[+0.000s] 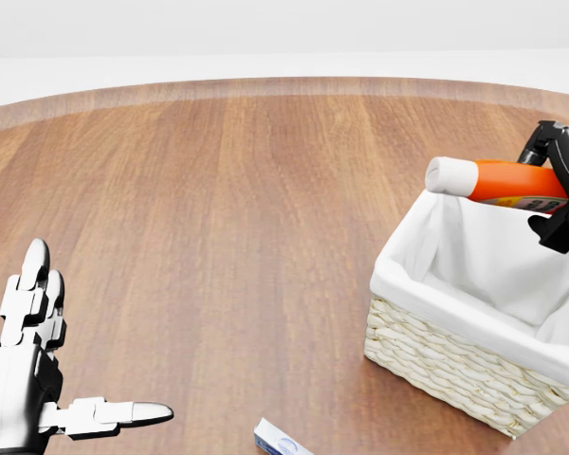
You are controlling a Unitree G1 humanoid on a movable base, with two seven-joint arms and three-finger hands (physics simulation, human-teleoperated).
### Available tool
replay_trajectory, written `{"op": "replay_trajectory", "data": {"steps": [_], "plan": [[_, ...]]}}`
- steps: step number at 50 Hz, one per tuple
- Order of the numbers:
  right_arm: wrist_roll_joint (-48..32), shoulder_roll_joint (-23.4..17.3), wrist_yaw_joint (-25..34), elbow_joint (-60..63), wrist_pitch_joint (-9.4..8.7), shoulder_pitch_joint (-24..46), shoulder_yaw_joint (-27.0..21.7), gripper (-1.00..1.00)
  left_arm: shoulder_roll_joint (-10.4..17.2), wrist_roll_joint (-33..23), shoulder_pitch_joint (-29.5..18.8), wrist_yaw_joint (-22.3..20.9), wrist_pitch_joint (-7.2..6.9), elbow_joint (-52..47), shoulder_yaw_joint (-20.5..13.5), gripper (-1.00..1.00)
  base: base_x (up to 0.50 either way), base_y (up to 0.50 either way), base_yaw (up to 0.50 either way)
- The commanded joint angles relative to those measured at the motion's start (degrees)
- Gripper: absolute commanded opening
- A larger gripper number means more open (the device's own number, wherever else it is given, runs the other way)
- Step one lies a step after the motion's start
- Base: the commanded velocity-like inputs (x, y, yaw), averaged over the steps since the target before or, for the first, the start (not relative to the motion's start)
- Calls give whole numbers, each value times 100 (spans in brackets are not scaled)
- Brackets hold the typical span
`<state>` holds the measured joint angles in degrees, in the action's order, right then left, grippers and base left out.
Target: Pick up the ketchup, and put it in the basket.
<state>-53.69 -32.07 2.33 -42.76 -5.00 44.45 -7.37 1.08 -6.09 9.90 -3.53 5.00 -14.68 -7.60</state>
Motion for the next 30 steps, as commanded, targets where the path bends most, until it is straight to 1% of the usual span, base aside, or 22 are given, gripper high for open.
{"op": "replay_trajectory", "data": {"steps": [1, 4, 7, 15, 26, 30], "plan": [[-157, 1, -429, -611, 36, 212, 108, -100, 6, 6, -6, -1, 0, 26, -6, 100, 0, 0, 0], [-171, -14, -463, -693, 54, 235, 122, -100, 4, 14, 5, -8, 0, -4, -11, 100, 0, 0, 0], [-179, -35, -593, -920, 122, 284, 145, -100, -1, 9, 12, -9, 0, -6, -7, 100, 0, 0, 0], [-124, -28, -908, -1495, 237, 406, 225, -100, 2, 9, -4, -8, 0, 0, -9, 100, 0, 0, 0], [-63, 14, -1217, -2047, 363, 521, 360, -100, 4, -1, -10, -2, 0, 12, 4, 100, 0, 0, 0], [-45, 40, -1313, -2230, 382, 560, 403, -100, 9, 9, -25, -5, 0, 20, -7, 100, 0, 0, 0]]}}
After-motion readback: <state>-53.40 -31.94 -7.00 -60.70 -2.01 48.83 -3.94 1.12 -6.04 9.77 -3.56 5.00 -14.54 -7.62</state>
